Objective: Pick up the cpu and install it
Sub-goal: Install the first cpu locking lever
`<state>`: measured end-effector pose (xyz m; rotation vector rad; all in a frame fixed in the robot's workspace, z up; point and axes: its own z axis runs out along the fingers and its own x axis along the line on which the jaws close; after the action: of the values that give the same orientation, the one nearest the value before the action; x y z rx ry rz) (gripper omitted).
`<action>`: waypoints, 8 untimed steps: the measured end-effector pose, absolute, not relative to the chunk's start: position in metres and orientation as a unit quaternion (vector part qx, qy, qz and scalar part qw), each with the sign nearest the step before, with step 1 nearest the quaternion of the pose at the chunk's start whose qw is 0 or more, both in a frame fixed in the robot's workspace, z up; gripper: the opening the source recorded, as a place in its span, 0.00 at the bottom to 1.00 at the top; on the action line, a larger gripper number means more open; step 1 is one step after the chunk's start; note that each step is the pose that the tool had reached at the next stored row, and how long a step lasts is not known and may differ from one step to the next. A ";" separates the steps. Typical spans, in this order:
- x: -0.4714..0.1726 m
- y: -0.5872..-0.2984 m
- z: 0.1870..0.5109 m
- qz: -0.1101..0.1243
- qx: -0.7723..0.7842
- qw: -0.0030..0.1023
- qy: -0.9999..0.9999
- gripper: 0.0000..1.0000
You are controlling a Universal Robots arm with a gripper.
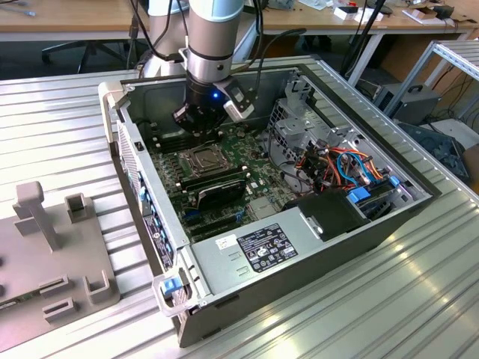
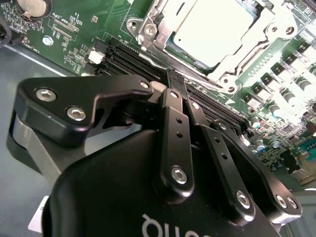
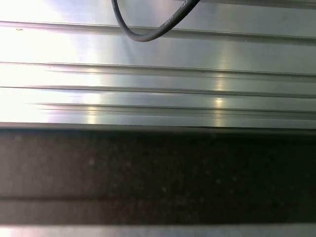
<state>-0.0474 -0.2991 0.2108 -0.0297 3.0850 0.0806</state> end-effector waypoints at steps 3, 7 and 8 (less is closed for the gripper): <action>-0.047 -0.300 0.211 0.033 -0.009 0.028 0.999 0.11; -0.047 -0.302 0.211 0.044 -0.009 0.028 0.999 0.11; -0.047 -0.303 0.211 0.047 -0.009 0.028 0.998 0.11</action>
<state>-0.0474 -0.3031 0.2107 -0.0276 3.0822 0.1443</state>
